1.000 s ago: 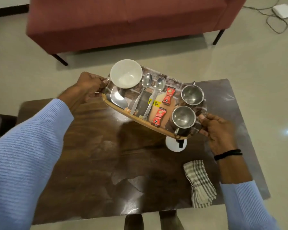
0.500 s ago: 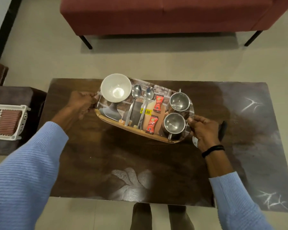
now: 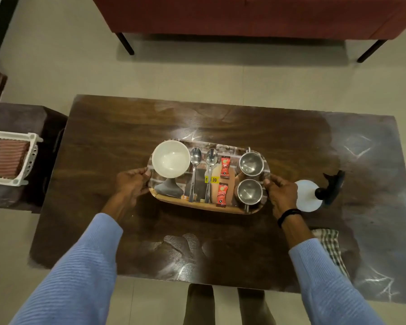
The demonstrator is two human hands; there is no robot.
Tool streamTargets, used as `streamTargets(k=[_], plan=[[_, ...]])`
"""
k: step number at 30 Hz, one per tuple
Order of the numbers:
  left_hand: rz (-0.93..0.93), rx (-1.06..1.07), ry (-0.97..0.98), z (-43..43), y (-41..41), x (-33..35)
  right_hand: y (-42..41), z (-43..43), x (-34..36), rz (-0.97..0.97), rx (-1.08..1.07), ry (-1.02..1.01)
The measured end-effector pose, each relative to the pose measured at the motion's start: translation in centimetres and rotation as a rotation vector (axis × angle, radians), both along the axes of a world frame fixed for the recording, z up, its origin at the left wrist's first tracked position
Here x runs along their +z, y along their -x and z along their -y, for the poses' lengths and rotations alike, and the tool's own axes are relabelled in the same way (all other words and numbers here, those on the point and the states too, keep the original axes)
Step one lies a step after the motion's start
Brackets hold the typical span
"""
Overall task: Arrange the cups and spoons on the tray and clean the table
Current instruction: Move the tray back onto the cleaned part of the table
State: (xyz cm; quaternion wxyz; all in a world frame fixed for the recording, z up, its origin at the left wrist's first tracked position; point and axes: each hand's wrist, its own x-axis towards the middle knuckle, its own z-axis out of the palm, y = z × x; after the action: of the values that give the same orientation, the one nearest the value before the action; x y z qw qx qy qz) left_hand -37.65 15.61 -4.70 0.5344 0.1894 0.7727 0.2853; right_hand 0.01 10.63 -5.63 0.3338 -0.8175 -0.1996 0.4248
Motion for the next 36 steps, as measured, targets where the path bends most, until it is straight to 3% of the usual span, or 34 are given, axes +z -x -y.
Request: streamTargets(k=[18,36], plan=[[-0.001,0.052,0.082,2.9,0.5,-7.3,0.5,0.0,-4.7,-0.002,0.058,0.053],[-0.002,0.046,0.091,1.9,0.8,-8.9,0.6,-0.8,-6.1,-0.016,0.043,0.054]])
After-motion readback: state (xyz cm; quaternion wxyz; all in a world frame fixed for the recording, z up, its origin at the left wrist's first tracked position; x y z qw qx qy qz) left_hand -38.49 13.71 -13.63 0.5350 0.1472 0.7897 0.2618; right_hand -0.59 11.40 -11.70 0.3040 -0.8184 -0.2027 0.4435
